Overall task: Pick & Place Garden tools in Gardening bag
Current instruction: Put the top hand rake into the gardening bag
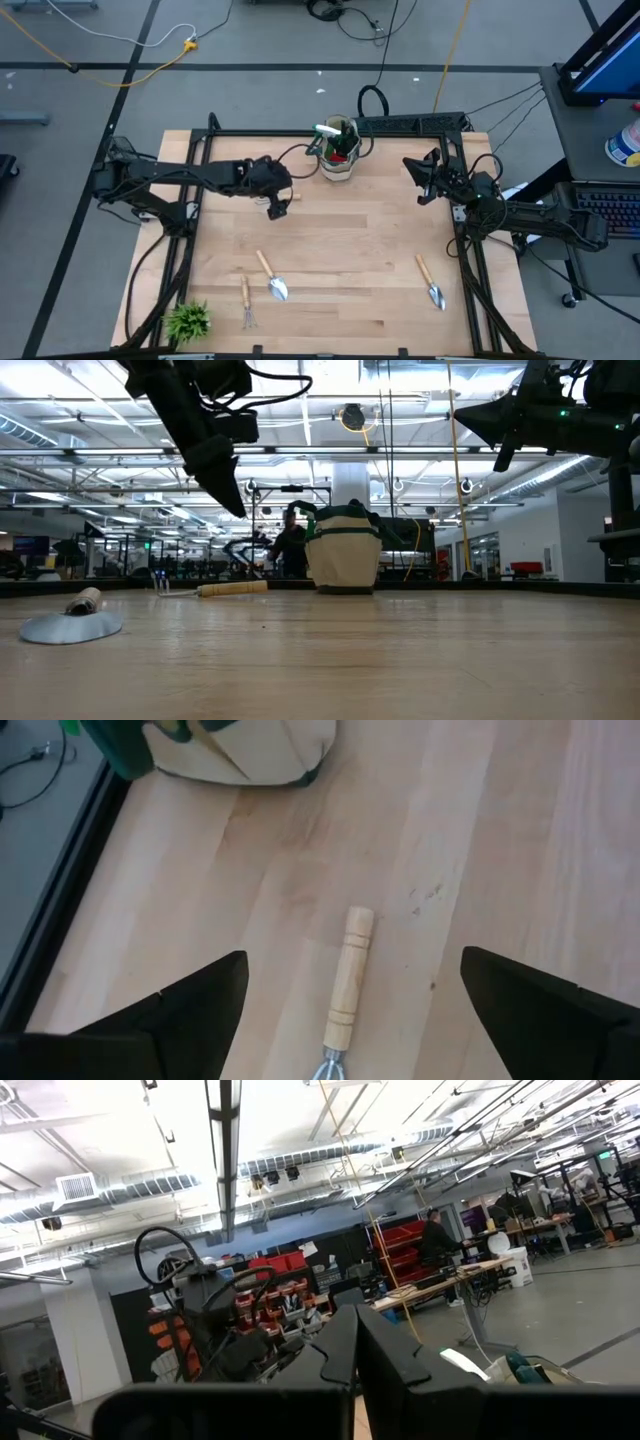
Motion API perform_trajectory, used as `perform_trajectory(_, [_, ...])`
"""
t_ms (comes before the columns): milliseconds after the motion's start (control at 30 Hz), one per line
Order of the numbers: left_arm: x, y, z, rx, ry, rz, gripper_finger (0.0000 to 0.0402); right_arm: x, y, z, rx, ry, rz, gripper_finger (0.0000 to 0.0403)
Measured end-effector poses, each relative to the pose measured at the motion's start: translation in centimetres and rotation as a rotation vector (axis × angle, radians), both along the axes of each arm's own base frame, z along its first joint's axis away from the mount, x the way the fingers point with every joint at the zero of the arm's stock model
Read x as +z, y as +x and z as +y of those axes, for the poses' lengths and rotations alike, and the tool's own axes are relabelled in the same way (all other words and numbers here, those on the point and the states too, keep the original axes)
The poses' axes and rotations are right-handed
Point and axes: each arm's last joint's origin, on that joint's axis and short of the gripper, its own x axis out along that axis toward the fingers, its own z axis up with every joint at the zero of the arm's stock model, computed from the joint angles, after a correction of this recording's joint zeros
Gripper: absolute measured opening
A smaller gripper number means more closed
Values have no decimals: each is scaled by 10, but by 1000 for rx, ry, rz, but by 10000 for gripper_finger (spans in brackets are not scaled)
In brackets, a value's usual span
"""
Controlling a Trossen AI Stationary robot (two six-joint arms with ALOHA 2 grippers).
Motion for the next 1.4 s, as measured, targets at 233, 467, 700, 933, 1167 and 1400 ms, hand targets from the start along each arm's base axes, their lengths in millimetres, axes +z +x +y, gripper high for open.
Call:
perform_trajectory(233, [-21, 9, 9, 25, -12, 72, 368, 0, 0, 0, 0, 1, 1, 0])
perform_trajectory(467, [-57, 25, 15, 8, -8, 162, 371, 0, 0, 0, -1, 1, 2, 0])
perform_trajectory(700, [-82, 31, 16, -2, -23, 249, 374, 0, 0, 0, -1, 1, 2, 0])
perform_trajectory(933, [-96, 38, 18, 32, -38, 241, 374, 0, 0, 0, 0, 1, 2, 0])
perform_trajectory(1167, [-98, 43, 18, 40, -42, 198, 329, 0, 0, 0, -1, 2, 3, 0])
perform_trajectory(1400, [-99, 44, 18, 26, -49, 193, 237, 0, 0, 0, -1, 2, 3, 0])
